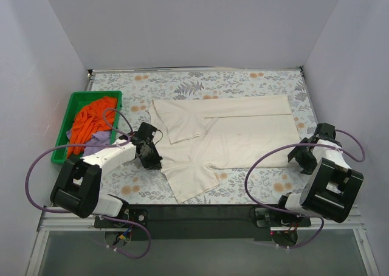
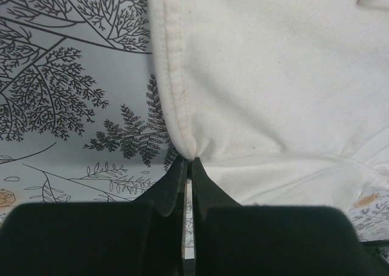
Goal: Fold and stack the t-shirts
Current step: Fold the tshirt
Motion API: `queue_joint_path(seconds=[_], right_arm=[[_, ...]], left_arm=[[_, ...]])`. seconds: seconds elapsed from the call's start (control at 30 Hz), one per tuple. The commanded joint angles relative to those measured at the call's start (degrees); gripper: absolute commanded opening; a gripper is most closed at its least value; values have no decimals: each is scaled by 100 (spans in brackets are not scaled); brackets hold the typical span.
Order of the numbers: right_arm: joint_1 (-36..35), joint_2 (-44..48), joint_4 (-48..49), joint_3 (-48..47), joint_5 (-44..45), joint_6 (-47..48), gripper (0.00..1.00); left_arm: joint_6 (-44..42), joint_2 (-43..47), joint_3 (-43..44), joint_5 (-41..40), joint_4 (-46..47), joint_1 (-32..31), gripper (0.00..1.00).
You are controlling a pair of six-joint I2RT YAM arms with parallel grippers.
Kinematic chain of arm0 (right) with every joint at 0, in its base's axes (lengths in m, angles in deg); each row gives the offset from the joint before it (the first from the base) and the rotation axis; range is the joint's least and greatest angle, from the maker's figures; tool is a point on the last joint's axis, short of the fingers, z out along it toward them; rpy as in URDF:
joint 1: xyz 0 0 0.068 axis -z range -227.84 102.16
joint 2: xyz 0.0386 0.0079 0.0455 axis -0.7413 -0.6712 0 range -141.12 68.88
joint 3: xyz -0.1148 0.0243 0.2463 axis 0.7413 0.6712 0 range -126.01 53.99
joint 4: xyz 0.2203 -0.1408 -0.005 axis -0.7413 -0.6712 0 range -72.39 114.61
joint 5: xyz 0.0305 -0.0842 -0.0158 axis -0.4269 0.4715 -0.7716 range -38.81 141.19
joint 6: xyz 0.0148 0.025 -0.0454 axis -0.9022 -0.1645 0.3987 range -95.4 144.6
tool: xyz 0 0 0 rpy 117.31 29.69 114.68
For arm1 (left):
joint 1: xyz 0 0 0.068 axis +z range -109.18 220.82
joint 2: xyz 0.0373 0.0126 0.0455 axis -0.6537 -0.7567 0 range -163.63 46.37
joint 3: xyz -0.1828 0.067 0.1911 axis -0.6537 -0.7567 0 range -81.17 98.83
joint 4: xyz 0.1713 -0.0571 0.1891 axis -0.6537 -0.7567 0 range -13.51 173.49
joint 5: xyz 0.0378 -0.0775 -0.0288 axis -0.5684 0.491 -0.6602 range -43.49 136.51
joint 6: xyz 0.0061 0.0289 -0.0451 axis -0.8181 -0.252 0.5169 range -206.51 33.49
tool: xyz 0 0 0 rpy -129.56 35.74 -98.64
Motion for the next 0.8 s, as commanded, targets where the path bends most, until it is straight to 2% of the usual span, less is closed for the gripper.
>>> queue_joint_path(seconds=[0.0,0.2,0.3,0.4,0.43,0.53,0.63,0.77], right_arm=[[115,-63,311,-59,-10,-65,59],[221,-203,566,37,-53,-82,55],[238,-256,602,134,-115,-135,47],[282,-161,567,222,-37,-170,28],[291,-125,523,222,-19,-170,18],[326,68,225,179,69,-249,6],[335,279,-30,117,148,-346,1],[335,420,-294,-146,175,-425,1]], left_arm=[[-127,-116,107,-354,-208,-7,0],[-136,-98,99,-371,-200,-16,0],[-144,-98,116,-389,-226,-16,0],[-153,-63,178,-432,-322,-16,0],[-162,-54,204,-476,-357,-7,0],[-197,33,345,-564,-586,-7,0],[-250,121,511,-608,-823,28,0],[-329,244,696,-626,-1034,195,0]])
